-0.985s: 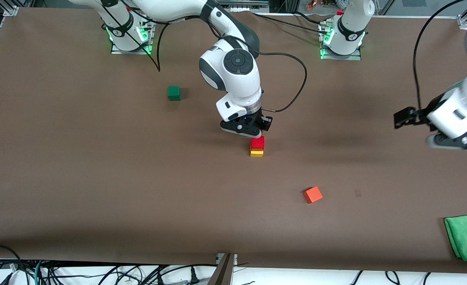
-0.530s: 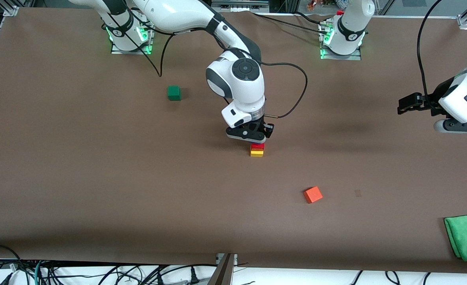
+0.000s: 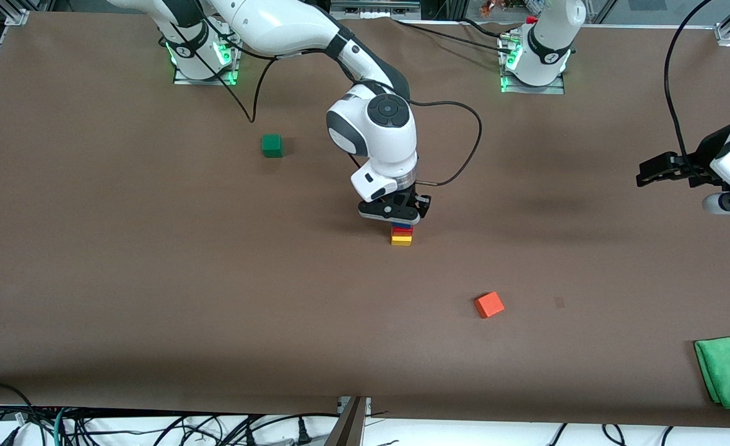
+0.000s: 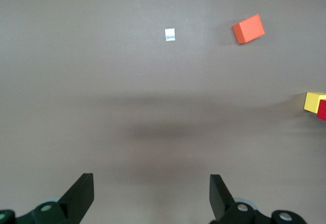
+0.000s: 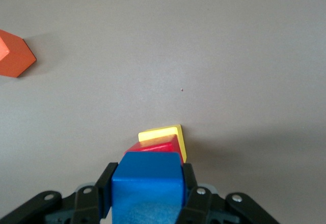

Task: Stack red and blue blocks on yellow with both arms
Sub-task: 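Lower the blue cube onto the red cube with the right gripper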

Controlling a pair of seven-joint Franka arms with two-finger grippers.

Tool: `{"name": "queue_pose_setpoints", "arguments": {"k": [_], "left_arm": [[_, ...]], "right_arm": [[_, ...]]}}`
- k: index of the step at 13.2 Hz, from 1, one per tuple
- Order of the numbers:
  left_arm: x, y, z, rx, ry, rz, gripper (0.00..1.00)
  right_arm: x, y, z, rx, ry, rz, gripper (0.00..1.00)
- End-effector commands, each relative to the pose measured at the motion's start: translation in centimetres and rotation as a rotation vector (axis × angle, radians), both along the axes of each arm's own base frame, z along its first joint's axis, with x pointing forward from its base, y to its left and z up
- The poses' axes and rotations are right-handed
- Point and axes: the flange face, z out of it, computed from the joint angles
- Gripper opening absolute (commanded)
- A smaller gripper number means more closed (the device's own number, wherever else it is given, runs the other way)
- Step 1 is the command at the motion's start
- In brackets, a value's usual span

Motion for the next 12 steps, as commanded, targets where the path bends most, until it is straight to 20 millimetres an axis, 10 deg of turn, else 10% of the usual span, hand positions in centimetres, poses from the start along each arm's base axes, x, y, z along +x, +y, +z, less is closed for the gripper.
{"name": "queue_pose_setpoints", "arguments": {"k": [1, 4, 6, 10, 12], "left_arm": [[0.7, -0.2, 0.5, -0.018, -0.014, -0.010, 1.00], [0.7, -0.1, 0.6, -0.020, -0.017, -0.013, 1.00], [0.7, -0.4, 0.6, -0.021, -0.017, -0.010, 1.00], [0.7, -0.7, 0.6, -0.019, -0.017, -0.018, 1.00], [0.7, -1.1, 0.6, -0.018, -0.017, -0.026, 1.00]], "right_arm": [[0.6, 0.4, 0.5, 0.005, -0.034, 0.012, 0.49], [1.2, 0.1, 0.7, 0.016, -0.044, 0.006, 0.66], [1.4, 0.1, 1.1, 0.029, -0.053, 0.006, 1.00], [2.0, -1.0, 1.9, 0.009, -0.017, -0.019, 1.00], [4.1, -3.5, 6.7, -0.007, 0.006, -0.057, 1.00]]}}
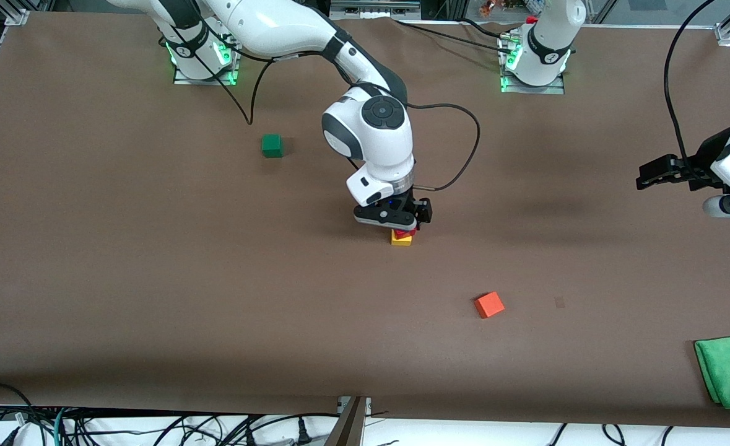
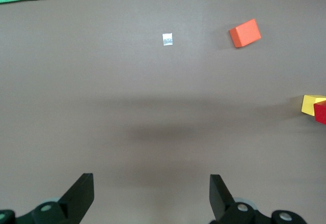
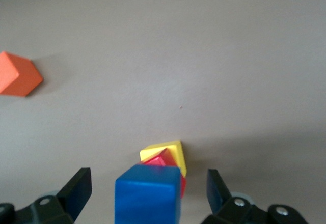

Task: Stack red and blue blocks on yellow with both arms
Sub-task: 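Lower the blue cube onto the red cube with the right gripper, then open the right gripper and draw it back from the stack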

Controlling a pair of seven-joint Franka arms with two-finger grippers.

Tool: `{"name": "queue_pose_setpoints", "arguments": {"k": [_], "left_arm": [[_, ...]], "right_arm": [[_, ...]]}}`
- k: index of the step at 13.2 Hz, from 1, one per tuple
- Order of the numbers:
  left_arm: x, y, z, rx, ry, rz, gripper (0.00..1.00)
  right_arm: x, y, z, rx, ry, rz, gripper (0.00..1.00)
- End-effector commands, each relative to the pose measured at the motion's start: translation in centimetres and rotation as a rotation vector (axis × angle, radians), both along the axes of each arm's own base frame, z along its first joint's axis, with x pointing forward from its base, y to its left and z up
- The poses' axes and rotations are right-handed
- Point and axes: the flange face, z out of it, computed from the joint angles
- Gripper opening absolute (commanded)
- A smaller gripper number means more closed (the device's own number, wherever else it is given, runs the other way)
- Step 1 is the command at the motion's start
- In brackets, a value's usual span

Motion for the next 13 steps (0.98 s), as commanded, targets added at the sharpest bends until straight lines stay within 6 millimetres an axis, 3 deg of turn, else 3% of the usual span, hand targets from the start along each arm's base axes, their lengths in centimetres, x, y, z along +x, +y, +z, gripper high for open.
{"name": "queue_pose_setpoints", "arguments": {"k": [1, 3, 4, 7, 10, 12, 13], "left_arm": [[0.4, -0.2, 0.4, -0.018, -0.008, -0.009, 1.00], [0.4, -0.4, 0.4, -0.018, -0.008, -0.012, 1.00], [0.4, -0.5, 0.4, -0.017, -0.008, -0.014, 1.00], [0.4, -0.7, 0.4, -0.019, -0.008, -0.015, 1.00], [0.4, -0.2, 0.4, -0.018, -0.008, -0.008, 1.00], [0.4, -0.5, 0.4, -0.018, -0.008, -0.011, 1.00], [0.4, -0.5, 0.4, -0.018, -0.008, -0.011, 1.00]], "right_arm": [[2.7, -3.9, 7.9, -0.015, 0.021, -0.014, 1.00], [5.6, -10.0, 14.5, 0.022, 0.054, -0.019, 1.00], [7.5, -14.9, 18.1, 0.075, 0.094, -0.032, 1.00], [9.4, -27.3, 22.4, 0.058, 0.208, 0.102, 1.00], [6.9, -37.2, 27.8, 0.018, 0.285, 0.137, 1.00], [3.9, -42.1, 29.0, -0.010, 0.308, 0.132, 1.00], [2.1, -43.7, 28.7, -0.043, 0.302, 0.155, 1.00]]}}
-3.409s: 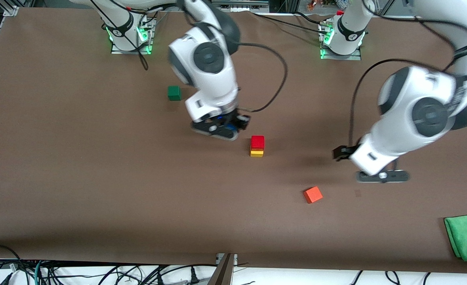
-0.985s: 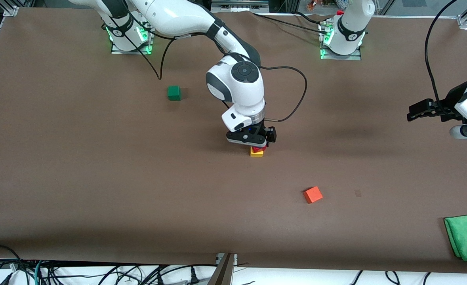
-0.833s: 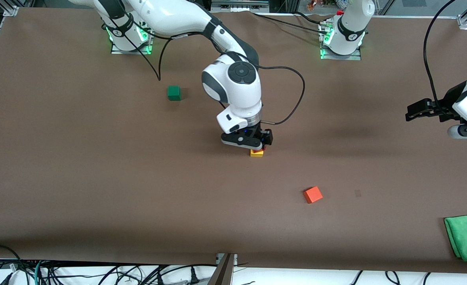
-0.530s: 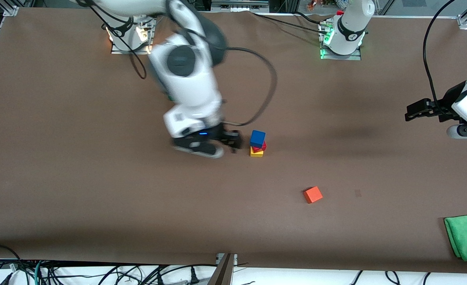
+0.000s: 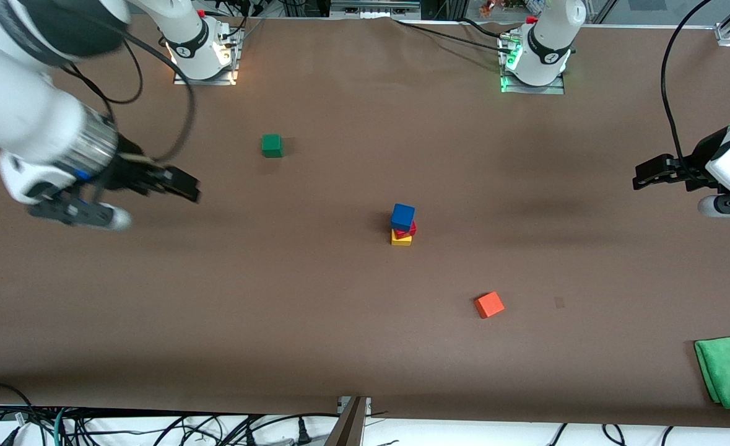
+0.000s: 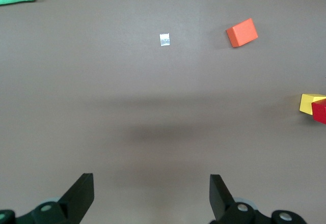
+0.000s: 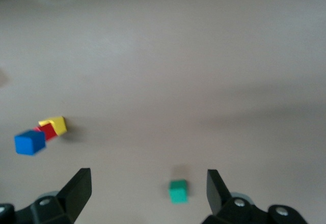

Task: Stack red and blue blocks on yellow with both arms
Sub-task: 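Open the right gripper and draw it back from the stack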

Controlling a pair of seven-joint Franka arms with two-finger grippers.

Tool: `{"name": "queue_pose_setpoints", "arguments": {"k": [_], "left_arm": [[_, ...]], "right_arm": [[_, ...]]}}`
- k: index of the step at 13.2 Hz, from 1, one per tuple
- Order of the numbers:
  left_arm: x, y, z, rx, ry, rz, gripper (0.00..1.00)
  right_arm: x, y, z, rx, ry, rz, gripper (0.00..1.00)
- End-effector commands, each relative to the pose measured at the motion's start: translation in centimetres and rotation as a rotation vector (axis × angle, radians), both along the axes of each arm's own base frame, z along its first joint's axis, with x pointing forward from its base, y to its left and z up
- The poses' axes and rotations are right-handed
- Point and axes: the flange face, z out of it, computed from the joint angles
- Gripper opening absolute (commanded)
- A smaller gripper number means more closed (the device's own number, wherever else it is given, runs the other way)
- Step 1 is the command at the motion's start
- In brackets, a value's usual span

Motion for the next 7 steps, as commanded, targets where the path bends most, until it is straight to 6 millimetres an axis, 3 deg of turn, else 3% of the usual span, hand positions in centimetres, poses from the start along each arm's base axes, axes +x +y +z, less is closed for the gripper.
{"name": "queue_pose_setpoints", "arguments": {"k": [1, 3, 7], "left_arm": [[0.4, -0.1, 0.4, -0.017, -0.007, -0.005, 1.00], [0.4, -0.1, 0.4, -0.017, -0.007, -0.005, 1.00], [0.4, -0.1, 0.4, -0.019, -0.007, -0.005, 1.00]], "right_arm": [[-6.4, -4.0, -0.7, -0.066, -0.012, 0.051, 1.00], [-8.2, -5.0, -0.9, -0.080, -0.039, 0.067, 1.00], [-7.2, -5.0, -0.3, -0.097, -0.063, 0.108, 1.00]]}}
